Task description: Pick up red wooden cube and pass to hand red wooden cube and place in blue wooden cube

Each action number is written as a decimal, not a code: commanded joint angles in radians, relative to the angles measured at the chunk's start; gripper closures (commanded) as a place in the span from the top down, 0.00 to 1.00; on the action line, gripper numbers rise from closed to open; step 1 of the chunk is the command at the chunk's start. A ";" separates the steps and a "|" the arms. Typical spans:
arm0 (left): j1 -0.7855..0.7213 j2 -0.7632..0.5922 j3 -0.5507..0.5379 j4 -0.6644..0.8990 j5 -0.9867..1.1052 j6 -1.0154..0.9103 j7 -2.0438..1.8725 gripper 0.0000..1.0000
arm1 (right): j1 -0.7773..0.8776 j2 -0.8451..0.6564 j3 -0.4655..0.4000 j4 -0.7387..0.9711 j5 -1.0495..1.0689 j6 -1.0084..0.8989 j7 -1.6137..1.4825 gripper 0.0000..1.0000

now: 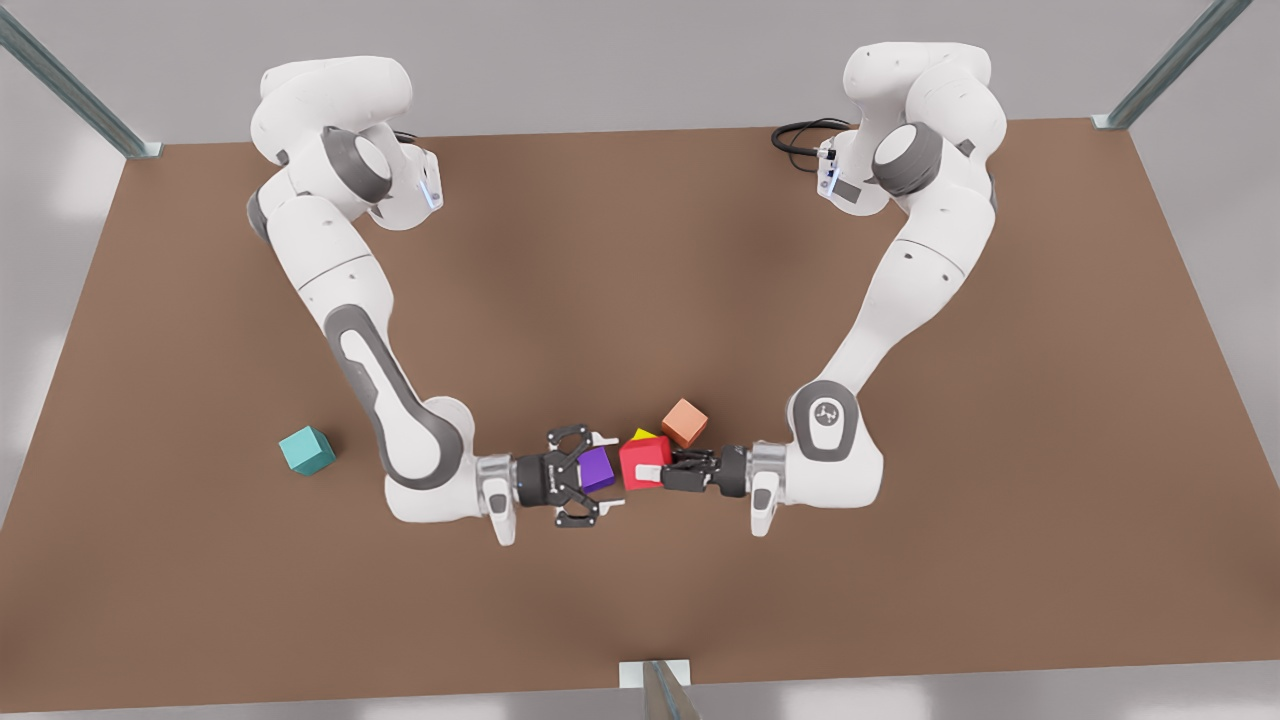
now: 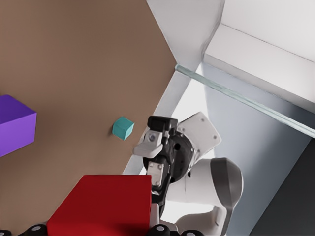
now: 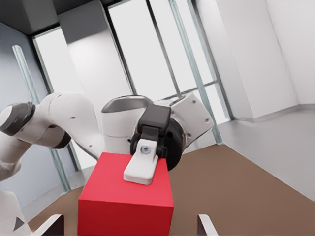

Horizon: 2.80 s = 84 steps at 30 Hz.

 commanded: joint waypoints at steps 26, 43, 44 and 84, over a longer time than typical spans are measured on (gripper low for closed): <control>-0.007 -0.008 -0.001 0.000 0.007 0.002 0.158 0.72 | 0.066 0.007 -0.004 -0.002 0.052 0.124 -0.268 1.00; -0.007 -0.008 -0.001 0.000 0.005 0.002 0.176 1.00 | 0.077 0.014 -0.010 0.007 0.047 0.134 -0.271 0.50; -0.007 -0.008 -0.001 0.000 0.005 0.002 0.174 1.00 | 0.077 0.014 -0.010 0.007 0.047 0.134 -0.270 0.50; 0.007 -0.790 0.527 -0.431 0.953 -0.736 0.105 1.00 | -0.477 -0.569 -0.177 -0.702 -1.714 0.102 1.310 0.47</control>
